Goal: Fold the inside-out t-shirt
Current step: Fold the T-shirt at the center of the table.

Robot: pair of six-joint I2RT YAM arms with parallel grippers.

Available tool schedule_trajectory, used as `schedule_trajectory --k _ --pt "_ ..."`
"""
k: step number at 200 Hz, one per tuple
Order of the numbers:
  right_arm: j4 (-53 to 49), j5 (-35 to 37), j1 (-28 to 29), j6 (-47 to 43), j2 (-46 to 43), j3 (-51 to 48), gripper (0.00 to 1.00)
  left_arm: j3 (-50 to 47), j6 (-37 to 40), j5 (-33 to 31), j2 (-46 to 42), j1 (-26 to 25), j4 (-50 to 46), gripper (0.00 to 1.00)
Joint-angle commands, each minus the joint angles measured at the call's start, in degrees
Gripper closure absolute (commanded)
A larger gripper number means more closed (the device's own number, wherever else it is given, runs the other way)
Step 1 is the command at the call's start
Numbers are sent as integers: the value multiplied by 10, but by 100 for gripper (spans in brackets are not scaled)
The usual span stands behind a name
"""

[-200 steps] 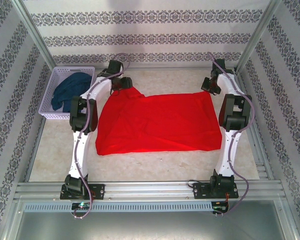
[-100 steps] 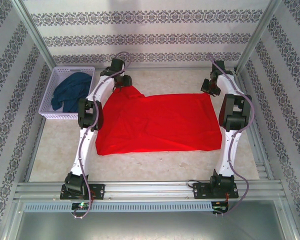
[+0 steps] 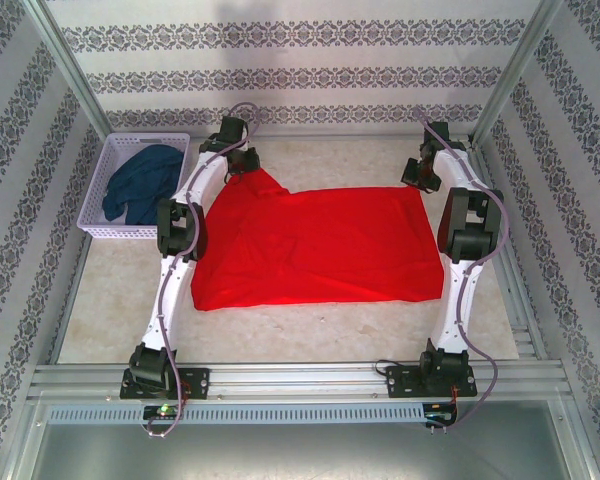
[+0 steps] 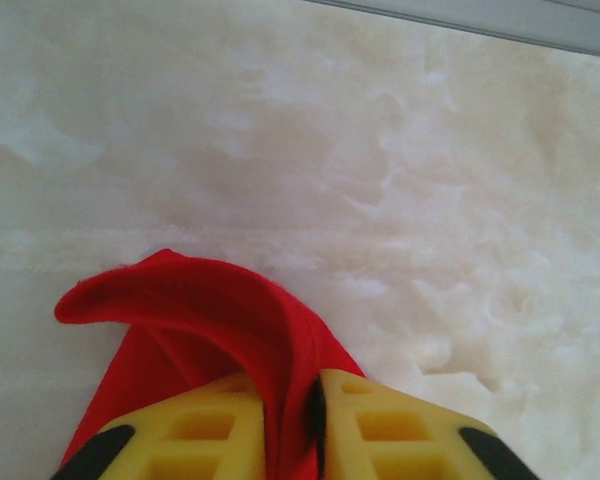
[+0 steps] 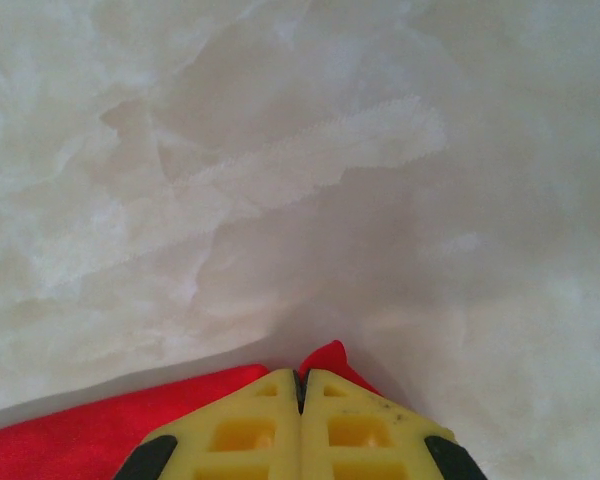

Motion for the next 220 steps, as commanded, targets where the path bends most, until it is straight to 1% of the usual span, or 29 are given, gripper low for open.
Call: schedule_trajectory --k 1,38,69,91,109,166,191,220 --pt "5 -10 -1 -4 -23 -9 100 22 -5 6 8 11 -5 86" --pt "2 -11 -2 -3 -27 -1 100 34 -8 5 -1 18 -10 93" --pt "4 -11 -6 -1 -38 3 100 29 -12 14 -32 19 -26 100" --pt "5 -17 -10 -1 -46 2 100 5 -20 29 -70 20 -39 100" --pt "11 -28 -11 -3 -58 -6 100 -52 -33 43 -116 19 -33 100" --pt "11 -55 -12 -22 -115 -56 100 -296 -69 81 -308 18 43 100" --pt "14 -51 -12 -32 -148 -93 100 -378 -80 96 -381 16 48 100" --pt "8 -27 -13 -54 -170 -119 100 -487 -93 107 -472 11 67 100"
